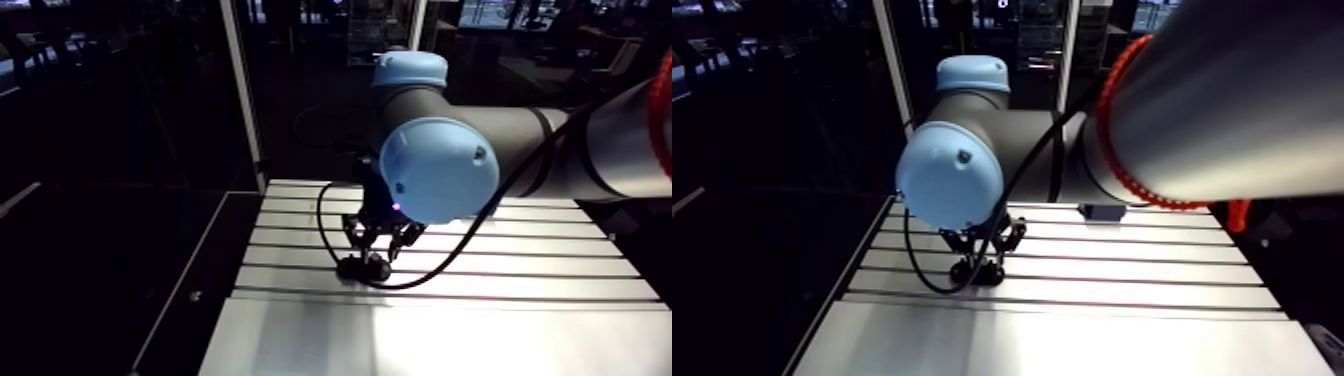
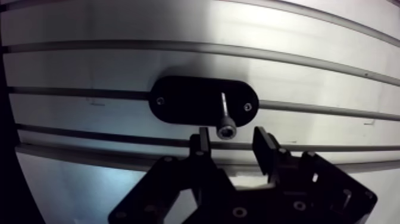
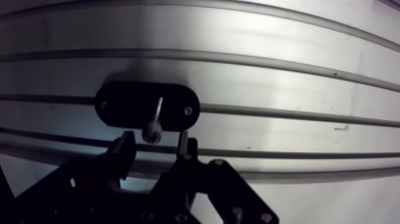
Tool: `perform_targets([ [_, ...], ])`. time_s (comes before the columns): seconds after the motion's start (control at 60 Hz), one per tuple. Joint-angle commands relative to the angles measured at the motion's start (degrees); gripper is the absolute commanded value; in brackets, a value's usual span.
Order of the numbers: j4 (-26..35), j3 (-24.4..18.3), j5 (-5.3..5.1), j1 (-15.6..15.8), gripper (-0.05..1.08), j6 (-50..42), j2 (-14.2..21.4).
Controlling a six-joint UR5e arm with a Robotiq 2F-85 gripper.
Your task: Pick up the M10 bolt and insert it into the hole until fully seated.
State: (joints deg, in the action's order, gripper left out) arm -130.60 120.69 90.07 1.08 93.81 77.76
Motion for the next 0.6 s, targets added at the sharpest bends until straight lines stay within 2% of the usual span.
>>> perform_targets([
  [0.017, -0.1, 0.0, -0.03, 0.0, 0.53, 0.0, -0.3],
  [0.6, -0.1, -0.2, -0.21, 0.0, 0.56, -0.1, -0.4],
])
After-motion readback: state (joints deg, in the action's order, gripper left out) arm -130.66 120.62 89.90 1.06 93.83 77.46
